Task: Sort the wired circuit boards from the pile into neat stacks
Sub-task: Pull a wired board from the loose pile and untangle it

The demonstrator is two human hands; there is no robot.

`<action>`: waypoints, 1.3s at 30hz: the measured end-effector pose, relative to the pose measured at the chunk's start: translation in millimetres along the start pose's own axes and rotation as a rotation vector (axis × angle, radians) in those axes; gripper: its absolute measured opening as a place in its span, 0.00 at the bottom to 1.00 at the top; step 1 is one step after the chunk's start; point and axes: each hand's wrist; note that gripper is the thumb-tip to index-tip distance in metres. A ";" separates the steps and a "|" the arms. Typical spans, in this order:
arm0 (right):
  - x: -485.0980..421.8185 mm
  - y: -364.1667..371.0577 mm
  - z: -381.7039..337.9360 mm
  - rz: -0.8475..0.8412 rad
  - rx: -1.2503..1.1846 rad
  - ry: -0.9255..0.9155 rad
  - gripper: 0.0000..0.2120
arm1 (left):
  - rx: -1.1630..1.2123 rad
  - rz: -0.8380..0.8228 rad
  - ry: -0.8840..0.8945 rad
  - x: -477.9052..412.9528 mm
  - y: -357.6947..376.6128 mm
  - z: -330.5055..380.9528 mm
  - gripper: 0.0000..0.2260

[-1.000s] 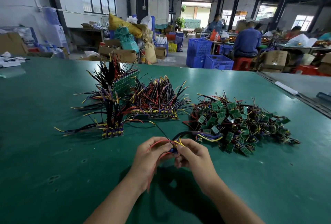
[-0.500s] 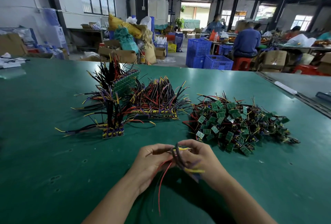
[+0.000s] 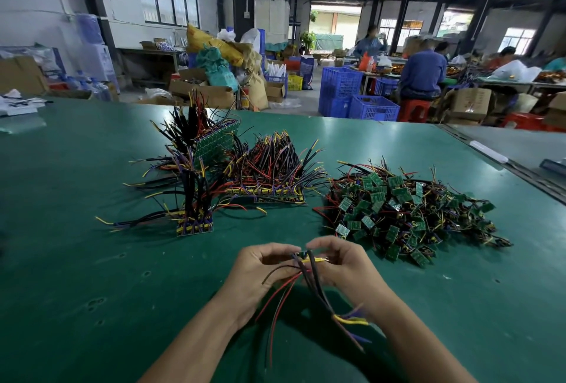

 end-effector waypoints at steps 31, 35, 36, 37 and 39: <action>8.2 15.8 -10.2 0.010 -0.642 0.059 0.11 | 0.229 -0.163 -0.023 -5.1 -9.3 4.5 0.07; 4.1 11.0 -9.5 0.093 -0.779 0.076 0.11 | 0.324 -0.136 -0.055 -8.2 -8.2 3.2 0.06; 3.2 9.7 -9.2 0.103 -0.780 0.086 0.11 | 0.374 -0.135 -0.072 -9.1 -8.5 3.1 0.06; 2.0 9.0 -9.6 0.117 -0.781 0.098 0.11 | 0.428 -0.129 -0.090 -10.2 -9.0 3.5 0.05; -0.5 7.7 -9.4 0.150 -0.804 0.127 0.12 | 0.535 -0.089 -0.142 -11.9 -8.9 4.3 0.03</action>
Point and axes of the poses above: each hand's wrist, its own x-axis away from the middle knuckle, its own y-axis out of the palm, z = x × y, and after that the axes turned 7 degrees about -y, right-handed
